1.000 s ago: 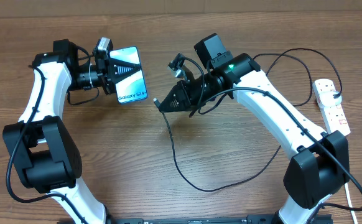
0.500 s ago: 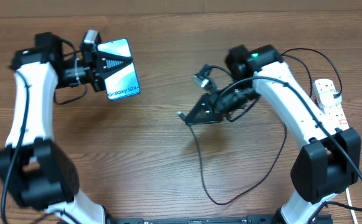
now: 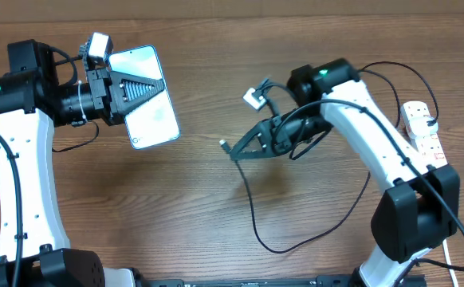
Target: Plug charger to phone and switch on socket
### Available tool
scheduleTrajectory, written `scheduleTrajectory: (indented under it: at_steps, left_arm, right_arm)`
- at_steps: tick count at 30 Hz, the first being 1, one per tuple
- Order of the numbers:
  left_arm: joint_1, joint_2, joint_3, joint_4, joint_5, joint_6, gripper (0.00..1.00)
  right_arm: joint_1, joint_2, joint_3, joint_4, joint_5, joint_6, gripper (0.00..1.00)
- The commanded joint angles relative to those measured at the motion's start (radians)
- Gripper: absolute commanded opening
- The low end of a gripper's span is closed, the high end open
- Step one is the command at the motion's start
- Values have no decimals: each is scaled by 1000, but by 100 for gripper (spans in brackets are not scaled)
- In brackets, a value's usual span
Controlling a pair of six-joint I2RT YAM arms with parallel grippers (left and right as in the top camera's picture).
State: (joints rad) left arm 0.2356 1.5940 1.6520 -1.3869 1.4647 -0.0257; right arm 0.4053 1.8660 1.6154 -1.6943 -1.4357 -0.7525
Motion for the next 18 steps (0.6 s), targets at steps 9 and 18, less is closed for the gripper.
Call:
scheduleTrajectory:
  at_steps: [9, 18]
  left_arm:
    - [-37, -3, 13, 8, -9, -7, 5]
    - [-62, -3, 13, 35, -9, -8, 5]
  right_arm:
    - [96, -26, -5, 43, -134, -63, 4]
    - [96, -26, 4, 74, -134, 13, 4]
